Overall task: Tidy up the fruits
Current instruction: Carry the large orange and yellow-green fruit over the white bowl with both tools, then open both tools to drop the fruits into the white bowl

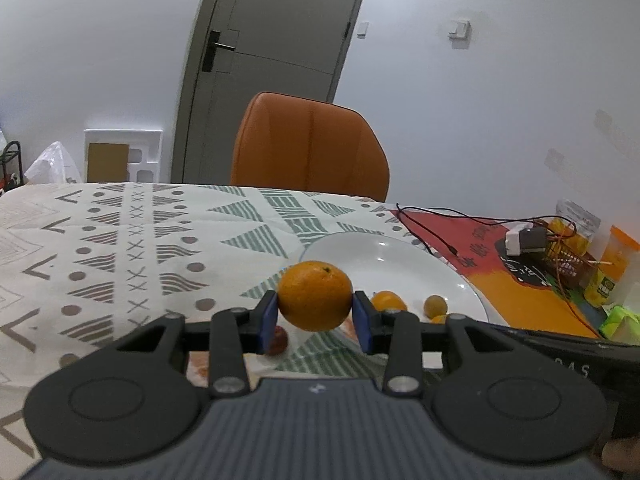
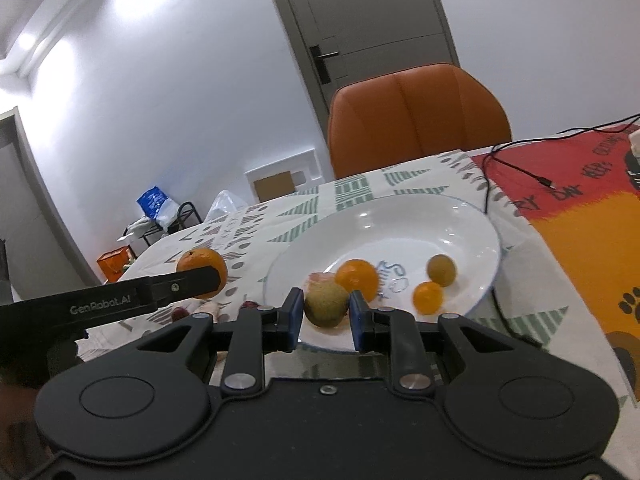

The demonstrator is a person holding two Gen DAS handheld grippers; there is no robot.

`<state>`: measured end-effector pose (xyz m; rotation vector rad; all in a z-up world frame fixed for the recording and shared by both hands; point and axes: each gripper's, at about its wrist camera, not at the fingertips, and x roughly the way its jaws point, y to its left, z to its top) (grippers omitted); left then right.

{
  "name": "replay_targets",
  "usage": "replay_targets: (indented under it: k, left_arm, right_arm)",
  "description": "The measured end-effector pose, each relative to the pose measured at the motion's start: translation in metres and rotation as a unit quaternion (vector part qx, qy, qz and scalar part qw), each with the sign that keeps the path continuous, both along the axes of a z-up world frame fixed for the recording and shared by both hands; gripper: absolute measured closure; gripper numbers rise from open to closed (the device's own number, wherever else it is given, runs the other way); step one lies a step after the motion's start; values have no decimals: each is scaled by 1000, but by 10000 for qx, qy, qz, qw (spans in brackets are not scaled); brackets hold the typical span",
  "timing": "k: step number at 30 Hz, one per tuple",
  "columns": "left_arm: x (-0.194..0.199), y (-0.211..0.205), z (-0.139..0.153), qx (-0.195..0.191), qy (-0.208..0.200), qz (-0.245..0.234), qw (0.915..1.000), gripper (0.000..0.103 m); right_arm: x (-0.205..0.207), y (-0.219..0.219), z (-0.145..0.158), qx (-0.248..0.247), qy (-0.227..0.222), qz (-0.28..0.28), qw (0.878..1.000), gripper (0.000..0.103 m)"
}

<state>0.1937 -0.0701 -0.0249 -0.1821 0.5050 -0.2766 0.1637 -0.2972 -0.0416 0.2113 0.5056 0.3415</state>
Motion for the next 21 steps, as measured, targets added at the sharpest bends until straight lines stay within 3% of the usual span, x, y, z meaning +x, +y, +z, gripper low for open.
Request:
replay_targets:
  k: [9, 13, 21]
  left_arm:
    - [6, -26, -3, 85, 34, -220, 9997, 65]
    - [9, -35, -3, 112, 40, -318, 9994, 65]
    - [13, -56, -5, 169, 111, -500, 9985, 64]
  right_arm:
    - [3, -19, -7, 70, 63, -219, 9997, 80]
    - [3, -21, -9, 25, 22, -259, 9997, 65]
    - [-2, -38, -10, 162, 65, -380, 9991, 65]
